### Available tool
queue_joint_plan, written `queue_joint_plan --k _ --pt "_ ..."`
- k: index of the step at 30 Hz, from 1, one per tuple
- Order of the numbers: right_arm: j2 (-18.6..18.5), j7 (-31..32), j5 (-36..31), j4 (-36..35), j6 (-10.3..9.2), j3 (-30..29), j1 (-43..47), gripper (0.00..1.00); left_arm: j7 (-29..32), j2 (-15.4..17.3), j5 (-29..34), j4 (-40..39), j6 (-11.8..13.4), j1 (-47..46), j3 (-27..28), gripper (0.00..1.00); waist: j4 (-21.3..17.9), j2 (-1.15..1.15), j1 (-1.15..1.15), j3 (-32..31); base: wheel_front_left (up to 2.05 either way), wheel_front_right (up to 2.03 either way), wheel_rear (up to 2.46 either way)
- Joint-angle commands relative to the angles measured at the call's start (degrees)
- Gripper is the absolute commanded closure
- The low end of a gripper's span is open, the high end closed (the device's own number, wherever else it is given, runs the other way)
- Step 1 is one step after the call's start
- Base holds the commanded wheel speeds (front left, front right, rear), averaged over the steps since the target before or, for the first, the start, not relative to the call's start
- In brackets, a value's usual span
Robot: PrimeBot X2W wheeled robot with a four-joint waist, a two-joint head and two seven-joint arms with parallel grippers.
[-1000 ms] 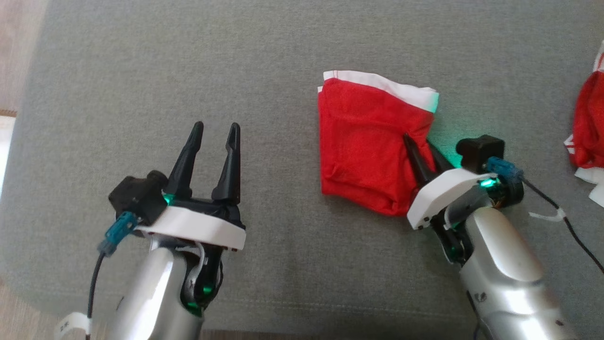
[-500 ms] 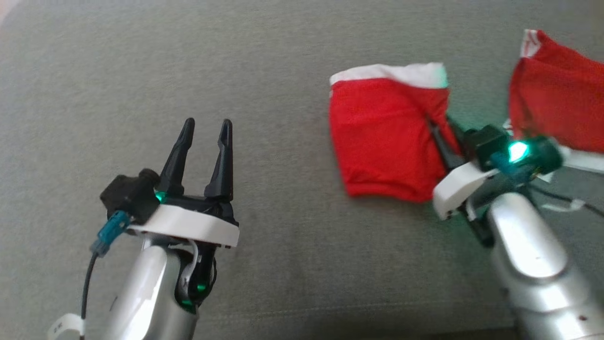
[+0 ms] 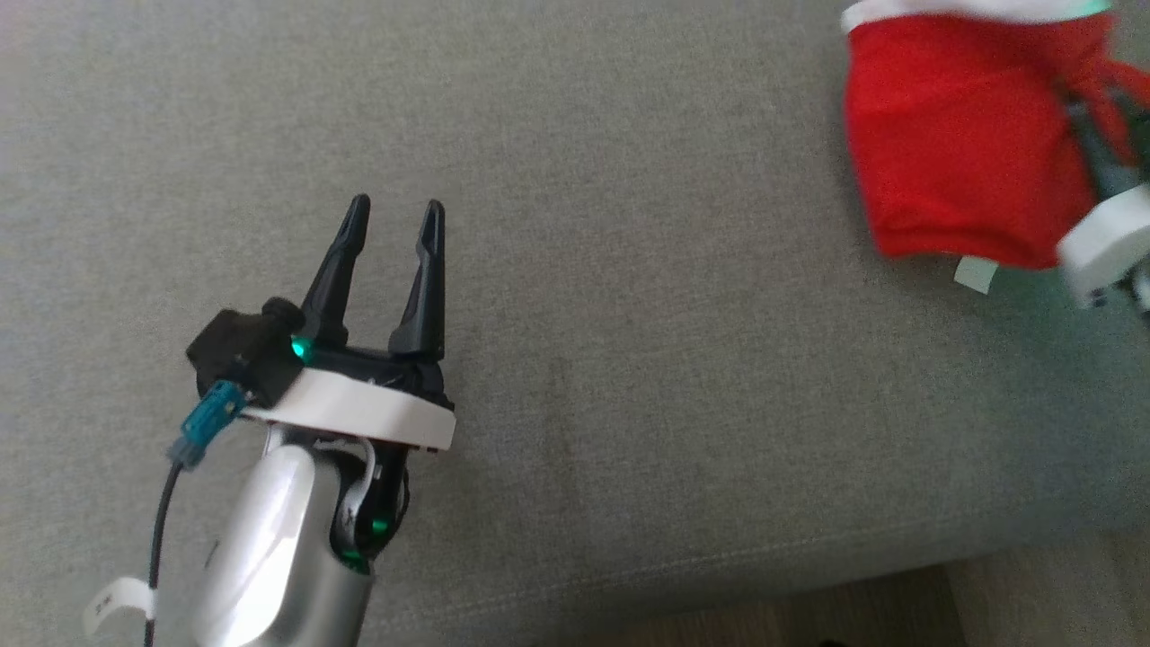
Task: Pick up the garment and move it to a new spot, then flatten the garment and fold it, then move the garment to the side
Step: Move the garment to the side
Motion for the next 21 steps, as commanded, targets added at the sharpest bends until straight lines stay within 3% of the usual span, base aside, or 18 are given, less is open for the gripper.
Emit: queue_joint_plan --k 1,4,14,21 --pt "-2.2 0.6 0.7 -2.0 0.37 -1.0 -1.2 1.00 -0.7 0.5 0.6 -2.1 -0.4 -2.1 2.0 0.00 -0.7 0.00 0.00 1.3 0.00 0.00 0.00" --pt "-4.0 2.8 0.3 -1.8 0.37 -4.4 -1.2 1.00 -0.7 0.5 1.2 -2.0 -0.9 -2.8 2.2 0.00 -0.8 0.00 0.00 2.8 0.00 0.00 0.00" --pt "-1.7 8.6 -1.8 -2.1 0.37 -13.4 1.2 1.00 -0.7 0.5 2.9 -1.2 -2.4 -3.9 3.3 0.00 -0.7 0.00 0.00 5.9 0.00 0.00 0.00" --pt "0.5 9.5 -2.4 -2.6 0.37 -16.2 2.3 1.00 -0.7 0.5 3.6 -0.9 -2.9 -3.7 3.9 0.00 -1.2 0.00 0.00 6.2 0.00 0.00 0.00"
